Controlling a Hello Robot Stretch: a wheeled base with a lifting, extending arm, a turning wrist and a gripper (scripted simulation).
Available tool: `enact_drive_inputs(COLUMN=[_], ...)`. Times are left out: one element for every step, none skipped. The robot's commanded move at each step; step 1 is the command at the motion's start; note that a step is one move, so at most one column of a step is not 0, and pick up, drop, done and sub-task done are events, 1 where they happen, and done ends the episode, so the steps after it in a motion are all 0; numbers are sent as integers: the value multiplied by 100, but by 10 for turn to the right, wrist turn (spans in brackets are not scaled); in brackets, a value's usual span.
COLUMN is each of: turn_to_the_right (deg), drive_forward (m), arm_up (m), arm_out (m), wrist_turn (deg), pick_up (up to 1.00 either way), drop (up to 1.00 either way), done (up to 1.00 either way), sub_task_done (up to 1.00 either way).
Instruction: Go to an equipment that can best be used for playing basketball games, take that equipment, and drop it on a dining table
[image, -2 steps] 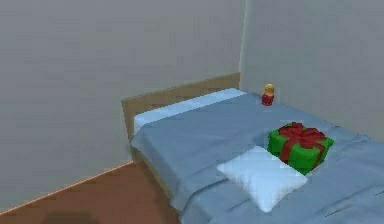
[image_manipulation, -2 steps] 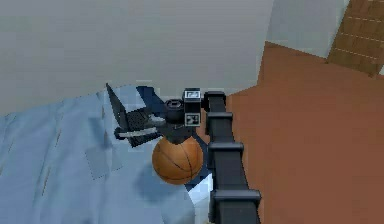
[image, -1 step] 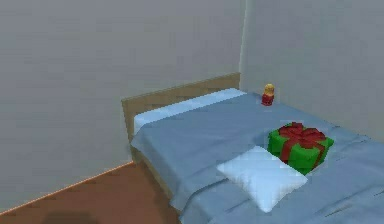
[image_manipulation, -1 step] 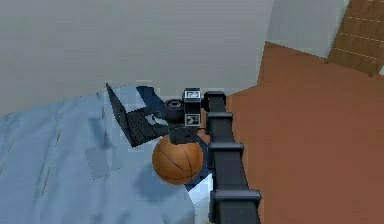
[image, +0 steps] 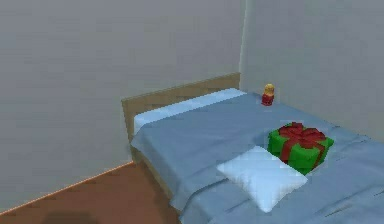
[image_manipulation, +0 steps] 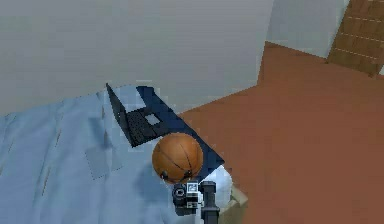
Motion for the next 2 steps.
enact_drive_inputs(turn_to_the_right=[0,0], drive_forward=[0,0], arm_up=[0,10], arm_out=[0,0], wrist_turn=[0,0], pick_up=[100,0], drop=[0,0], done=[0,0], sub_task_done=[0,0])
